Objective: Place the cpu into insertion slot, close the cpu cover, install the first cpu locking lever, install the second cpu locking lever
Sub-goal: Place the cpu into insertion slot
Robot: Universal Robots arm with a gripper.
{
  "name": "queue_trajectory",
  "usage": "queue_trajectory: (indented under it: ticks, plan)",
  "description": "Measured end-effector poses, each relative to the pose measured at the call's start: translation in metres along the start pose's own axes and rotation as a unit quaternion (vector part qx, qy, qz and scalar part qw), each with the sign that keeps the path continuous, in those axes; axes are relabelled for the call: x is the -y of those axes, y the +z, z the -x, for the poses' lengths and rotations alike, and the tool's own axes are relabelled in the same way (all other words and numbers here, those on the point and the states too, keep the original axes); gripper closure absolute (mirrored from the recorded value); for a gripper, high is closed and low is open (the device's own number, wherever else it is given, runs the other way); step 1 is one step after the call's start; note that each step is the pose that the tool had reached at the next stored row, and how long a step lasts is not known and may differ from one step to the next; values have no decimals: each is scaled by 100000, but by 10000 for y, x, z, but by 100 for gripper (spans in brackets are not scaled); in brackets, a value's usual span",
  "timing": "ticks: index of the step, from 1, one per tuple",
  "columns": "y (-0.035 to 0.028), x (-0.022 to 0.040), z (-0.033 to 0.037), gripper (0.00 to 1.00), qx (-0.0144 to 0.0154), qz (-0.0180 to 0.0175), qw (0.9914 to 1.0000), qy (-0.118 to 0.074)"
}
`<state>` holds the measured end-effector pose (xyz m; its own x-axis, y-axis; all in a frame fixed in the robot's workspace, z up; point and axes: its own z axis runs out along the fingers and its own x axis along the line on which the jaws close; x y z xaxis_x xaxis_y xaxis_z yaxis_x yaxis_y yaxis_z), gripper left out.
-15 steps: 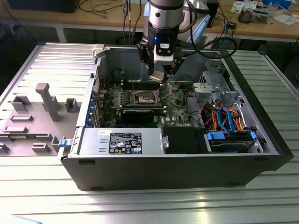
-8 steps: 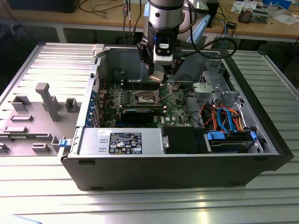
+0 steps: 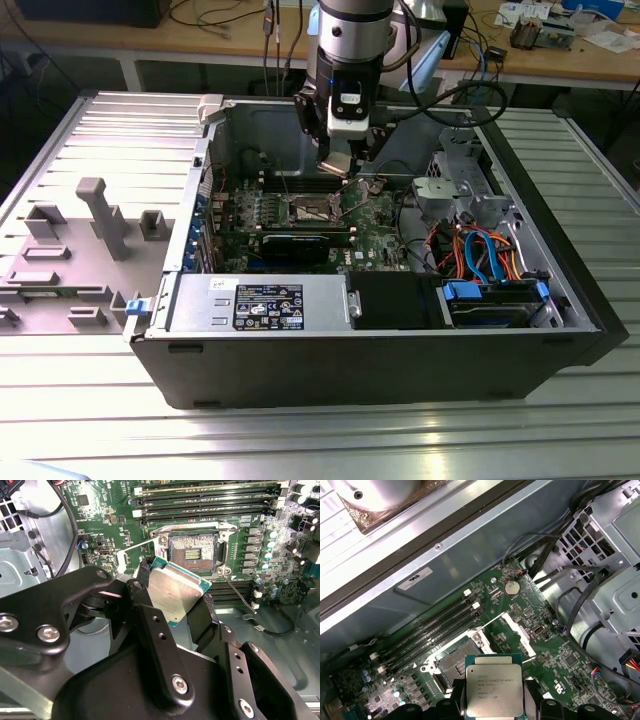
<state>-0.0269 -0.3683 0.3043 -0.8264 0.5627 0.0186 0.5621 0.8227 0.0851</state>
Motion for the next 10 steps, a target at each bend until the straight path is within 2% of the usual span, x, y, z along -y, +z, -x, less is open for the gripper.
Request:
queue_trajectory:
  ticks: [10]
  plan:
    - [2, 0, 0, 45, 75, 17, 99996, 870]
